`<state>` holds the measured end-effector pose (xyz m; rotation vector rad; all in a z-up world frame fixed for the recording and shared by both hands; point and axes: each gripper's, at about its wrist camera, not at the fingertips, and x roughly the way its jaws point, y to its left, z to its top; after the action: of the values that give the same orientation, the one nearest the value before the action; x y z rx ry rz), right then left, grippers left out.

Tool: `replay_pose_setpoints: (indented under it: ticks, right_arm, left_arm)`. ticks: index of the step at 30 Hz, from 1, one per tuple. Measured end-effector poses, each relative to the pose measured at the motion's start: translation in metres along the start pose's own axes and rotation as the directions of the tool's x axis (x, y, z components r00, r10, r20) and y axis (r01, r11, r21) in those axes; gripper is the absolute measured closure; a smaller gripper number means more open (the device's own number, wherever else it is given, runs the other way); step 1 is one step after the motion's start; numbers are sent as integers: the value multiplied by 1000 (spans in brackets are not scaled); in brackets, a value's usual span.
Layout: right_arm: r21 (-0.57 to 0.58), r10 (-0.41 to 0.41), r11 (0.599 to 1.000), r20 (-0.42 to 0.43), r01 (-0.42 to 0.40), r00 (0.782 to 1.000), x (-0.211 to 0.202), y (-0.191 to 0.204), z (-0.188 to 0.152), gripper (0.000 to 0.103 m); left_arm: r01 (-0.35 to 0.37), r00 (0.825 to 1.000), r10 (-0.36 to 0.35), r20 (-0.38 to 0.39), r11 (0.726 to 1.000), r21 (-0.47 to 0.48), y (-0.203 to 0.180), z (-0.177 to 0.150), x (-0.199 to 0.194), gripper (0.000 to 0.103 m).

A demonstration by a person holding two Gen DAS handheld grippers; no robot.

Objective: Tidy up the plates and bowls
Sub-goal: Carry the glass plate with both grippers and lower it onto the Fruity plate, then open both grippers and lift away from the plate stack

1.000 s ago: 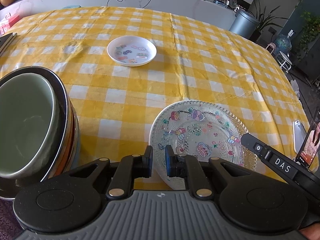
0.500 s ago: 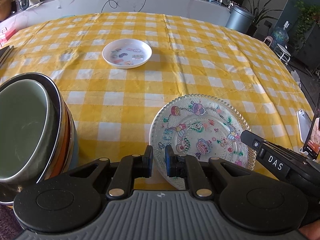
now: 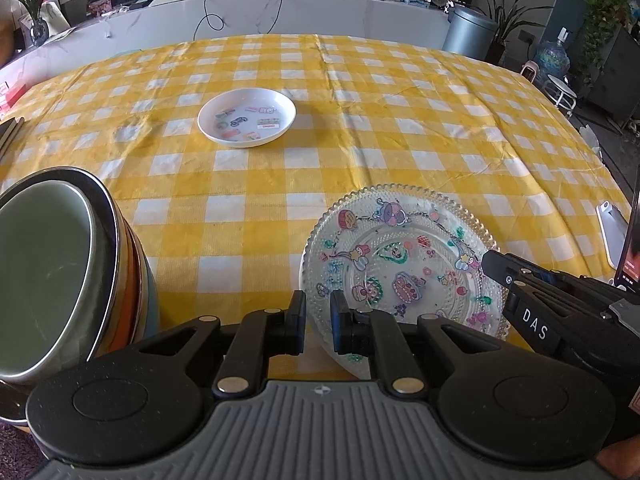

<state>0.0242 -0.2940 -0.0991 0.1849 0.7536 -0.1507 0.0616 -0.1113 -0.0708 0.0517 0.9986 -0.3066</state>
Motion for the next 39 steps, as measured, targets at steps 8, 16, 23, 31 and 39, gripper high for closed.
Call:
replay_pose_setpoints:
  ticks: [8,16,23,31,39]
  right_arm:
    - [-17,-2,1000,-5,2,1000,0,3,0,91]
    - [-7,-15,1000,48,15,999,-12,3,4,69]
    - [-7,19,1000,60,-19,998,-22,6,11,43]
    - [-2,48,999,17,-48,999,-21,12,31,22]
    - [-24,82,996,-69,-84,994,-3,28,55,15]
  left_arm:
    - [20,1000,-20,-11,1000,-12,3,1,1,87]
    - [51,999,-50,19,998,-43,6,3,-10,74]
    - [103,995,-104,-11,994,-36,6,7,-21,54]
    - [126,990,-126,-62,992,-5,18,32,-36,48]
    - [105,992,-100,-75,992,74,37,78,-48,44]
